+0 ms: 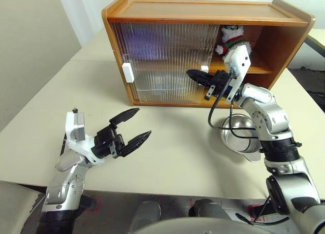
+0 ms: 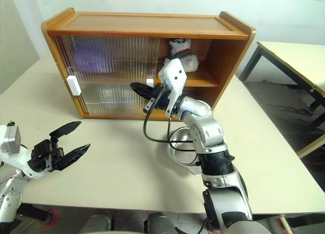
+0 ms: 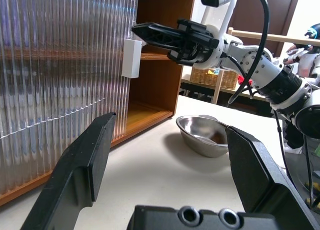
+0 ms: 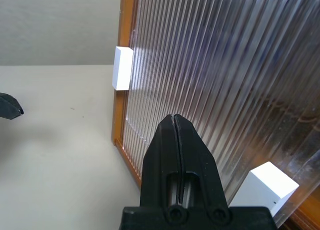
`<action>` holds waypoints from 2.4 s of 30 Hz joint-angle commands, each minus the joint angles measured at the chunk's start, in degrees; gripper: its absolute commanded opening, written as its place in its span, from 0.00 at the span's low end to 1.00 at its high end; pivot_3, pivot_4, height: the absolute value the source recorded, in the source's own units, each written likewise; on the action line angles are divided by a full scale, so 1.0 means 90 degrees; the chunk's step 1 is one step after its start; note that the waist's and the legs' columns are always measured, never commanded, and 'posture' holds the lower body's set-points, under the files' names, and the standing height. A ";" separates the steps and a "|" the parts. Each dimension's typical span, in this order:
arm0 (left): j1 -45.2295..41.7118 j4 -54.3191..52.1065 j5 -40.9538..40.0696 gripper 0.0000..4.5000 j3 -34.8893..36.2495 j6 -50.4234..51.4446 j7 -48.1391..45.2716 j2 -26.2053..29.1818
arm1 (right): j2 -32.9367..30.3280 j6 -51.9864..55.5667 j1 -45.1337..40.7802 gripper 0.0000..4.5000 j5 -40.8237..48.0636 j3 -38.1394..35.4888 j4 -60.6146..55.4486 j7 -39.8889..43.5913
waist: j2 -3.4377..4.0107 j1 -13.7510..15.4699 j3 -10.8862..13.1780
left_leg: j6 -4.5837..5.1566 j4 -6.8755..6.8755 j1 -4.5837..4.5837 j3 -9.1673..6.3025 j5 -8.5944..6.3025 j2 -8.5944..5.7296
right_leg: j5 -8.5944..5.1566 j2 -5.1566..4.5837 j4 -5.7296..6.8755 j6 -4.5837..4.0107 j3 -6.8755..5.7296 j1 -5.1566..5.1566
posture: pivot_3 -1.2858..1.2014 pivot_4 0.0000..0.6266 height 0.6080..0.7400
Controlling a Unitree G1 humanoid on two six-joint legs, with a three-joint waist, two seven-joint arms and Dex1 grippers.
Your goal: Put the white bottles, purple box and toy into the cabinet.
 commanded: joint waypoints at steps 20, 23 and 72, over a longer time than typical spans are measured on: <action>-0.0073 0.0126 0.0105 1.00 -0.0073 -0.0039 -0.0080 -0.0074 | -0.0339 0.0213 -0.0163 0.01 -0.0263 -0.0386 0.0837 -0.0435 | 0.0000 0.0006 0.0000 | -0.0001 -0.0002 -0.0001 0.0002 0.0000 0.0004 | 0.0002 0.0001 0.0000 -0.0006 -0.0002 -0.0002 | 0.53 0.00 1.00; -0.0085 0.0126 0.0108 1.00 -0.0077 -0.0030 -0.0086 -0.0071 | -0.0465 0.0194 -0.0074 0.01 -0.0269 -0.0454 0.0854 -0.0413 | 0.0000 0.0009 0.0000 | -0.0001 0.0002 -0.0002 0.0002 0.0000 0.0002 | 0.0002 0.0000 0.0000 -0.0005 -0.0002 0.0000 | 0.52 0.00 1.00; -0.0232 0.0179 0.0104 1.00 -0.0060 0.0101 -0.0085 -0.0008 | -0.1481 0.2286 0.1462 0.01 0.2618 -0.1380 -0.0945 0.1517 | -0.0008 0.0070 -0.0003 | -0.0076 -0.0016 0.0007 0.0021 0.0043 -0.0018 | -0.0027 0.0037 -0.0001 0.0026 0.0005 0.0023 | 0.52 0.00 1.00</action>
